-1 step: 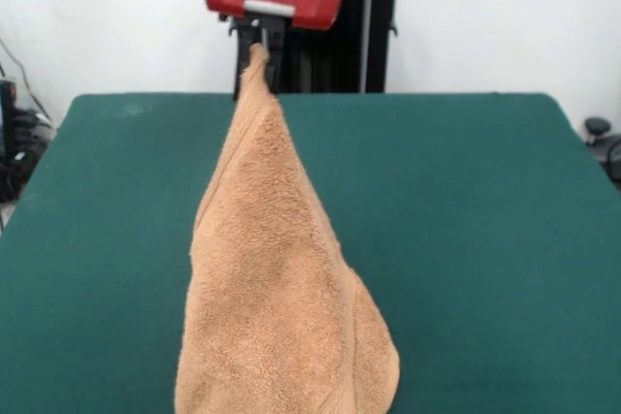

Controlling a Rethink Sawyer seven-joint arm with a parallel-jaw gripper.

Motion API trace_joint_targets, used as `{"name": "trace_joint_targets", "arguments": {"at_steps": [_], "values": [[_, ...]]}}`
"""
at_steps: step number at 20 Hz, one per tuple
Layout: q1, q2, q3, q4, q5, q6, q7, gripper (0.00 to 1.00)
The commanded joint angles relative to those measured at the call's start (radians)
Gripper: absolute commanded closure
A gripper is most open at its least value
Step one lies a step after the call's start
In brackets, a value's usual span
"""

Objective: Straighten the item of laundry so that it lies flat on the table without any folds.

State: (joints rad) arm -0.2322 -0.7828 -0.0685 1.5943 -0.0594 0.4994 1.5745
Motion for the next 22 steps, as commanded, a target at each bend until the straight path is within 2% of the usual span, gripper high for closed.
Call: {"name": "trace_joint_targets", "arguments": {"at_steps": [1, 12, 22], "values": [[-0.034, 0.045, 0.036, 0.24, -0.022, -0.143, 0.181, 1.0], [-0.104, 0.037, 0.062, 0.331, -0.059, -0.227, 0.141, 1.0], [-0.191, 0.137, 0.079, 0.384, -0.133, -0.408, 0.128, 1.0]]}}
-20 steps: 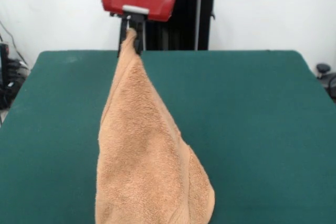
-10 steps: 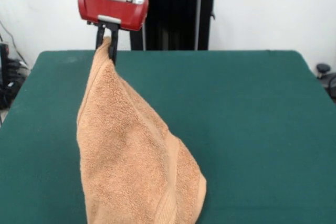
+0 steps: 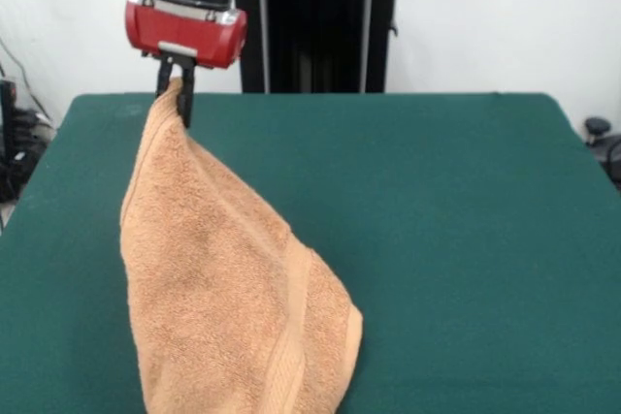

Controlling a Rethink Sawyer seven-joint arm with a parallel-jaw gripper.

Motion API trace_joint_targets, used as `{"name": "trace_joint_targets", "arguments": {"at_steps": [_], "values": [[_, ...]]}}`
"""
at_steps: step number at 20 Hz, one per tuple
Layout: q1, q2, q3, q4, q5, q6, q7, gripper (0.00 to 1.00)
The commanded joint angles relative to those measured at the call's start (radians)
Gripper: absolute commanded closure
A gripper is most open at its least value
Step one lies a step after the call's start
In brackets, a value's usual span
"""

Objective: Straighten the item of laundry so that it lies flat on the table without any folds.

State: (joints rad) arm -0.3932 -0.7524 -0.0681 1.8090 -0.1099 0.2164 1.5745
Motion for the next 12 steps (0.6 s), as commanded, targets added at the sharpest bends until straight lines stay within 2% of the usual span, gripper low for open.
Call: {"name": "trace_joint_targets", "arguments": {"at_steps": [1, 9, 12], "values": [[-0.036, 0.105, 0.076, 0.177, -0.09, -0.129, 0.13, 1.0], [-0.053, 0.06, 0.013, 0.241, -0.128, -0.144, 0.152, 1.0], [-0.105, 0.065, 0.026, 0.219, -0.16, -0.137, 0.108, 1.0]]}}
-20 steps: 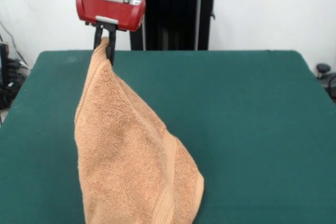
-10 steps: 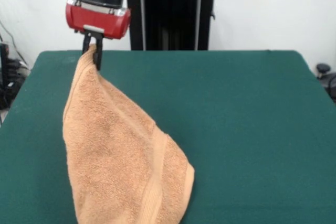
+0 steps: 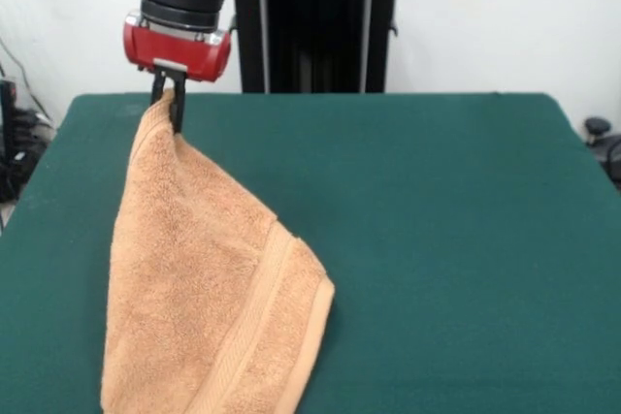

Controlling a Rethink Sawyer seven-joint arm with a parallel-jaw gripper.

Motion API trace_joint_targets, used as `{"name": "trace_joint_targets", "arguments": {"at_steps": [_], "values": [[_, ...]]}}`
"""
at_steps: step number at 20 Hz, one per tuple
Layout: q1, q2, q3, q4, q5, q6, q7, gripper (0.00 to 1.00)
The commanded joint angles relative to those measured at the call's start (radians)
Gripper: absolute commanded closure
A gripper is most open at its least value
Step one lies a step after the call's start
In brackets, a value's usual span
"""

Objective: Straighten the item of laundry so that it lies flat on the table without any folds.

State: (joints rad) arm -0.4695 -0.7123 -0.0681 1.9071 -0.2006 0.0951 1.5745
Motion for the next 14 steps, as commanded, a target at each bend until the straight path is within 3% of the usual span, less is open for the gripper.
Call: {"name": "trace_joint_targets", "arguments": {"at_steps": [1, 6, 14], "values": [[-0.047, 0.041, 0.036, 0.104, -0.081, -0.017, 0.096, 1.0], [-0.042, 0.105, 0.052, 0.06, -0.086, -0.036, 0.124, 1.0], [0.122, 0.175, 0.03, 0.095, 0.047, -0.139, 0.301, 1.0]]}}
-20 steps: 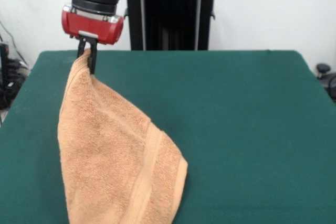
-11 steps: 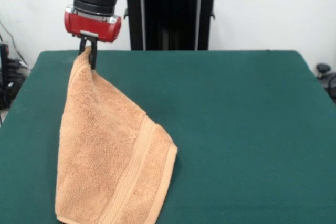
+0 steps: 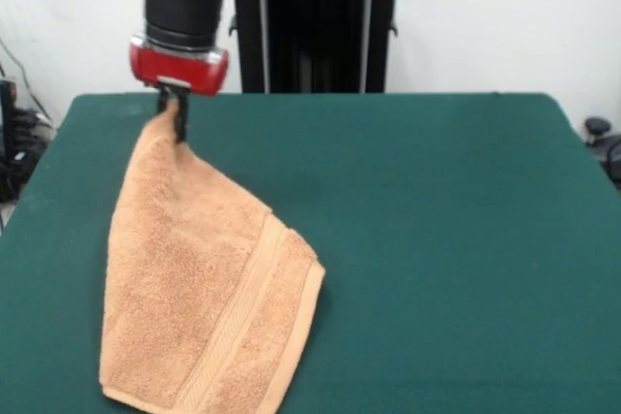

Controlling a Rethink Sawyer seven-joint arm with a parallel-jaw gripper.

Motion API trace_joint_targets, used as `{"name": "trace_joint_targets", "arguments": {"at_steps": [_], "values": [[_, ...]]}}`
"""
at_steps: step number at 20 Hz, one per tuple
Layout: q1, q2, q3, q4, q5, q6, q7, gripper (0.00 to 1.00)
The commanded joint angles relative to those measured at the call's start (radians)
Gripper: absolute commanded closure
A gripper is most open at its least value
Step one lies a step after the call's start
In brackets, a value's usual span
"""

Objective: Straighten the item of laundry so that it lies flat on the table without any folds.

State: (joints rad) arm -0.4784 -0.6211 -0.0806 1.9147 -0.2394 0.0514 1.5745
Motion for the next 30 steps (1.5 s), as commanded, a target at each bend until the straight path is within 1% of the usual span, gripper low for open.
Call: {"name": "trace_joint_targets", "arguments": {"at_steps": [1, 7, 13, 21, 25, 30], "values": [[0.146, 0.089, 0.043, 0.091, 0.104, -0.105, 0.315, 1.0], [0.23, 0.118, 0.05, 0.106, 0.22, -0.155, 0.368, 1.0], [0.313, 0.12, 0.055, 0.116, 0.335, -0.162, 0.391, 1.0], [0.448, 0.078, 0.036, 0.109, 0.482, -0.087, 0.444, 1.0], [0.53, 0.062, 0.012, 0.079, 0.564, -0.031, 0.475, 1.0], [0.64, 0.061, -0.049, 0.015, 0.668, 0.062, 0.5, 1.0]]}}
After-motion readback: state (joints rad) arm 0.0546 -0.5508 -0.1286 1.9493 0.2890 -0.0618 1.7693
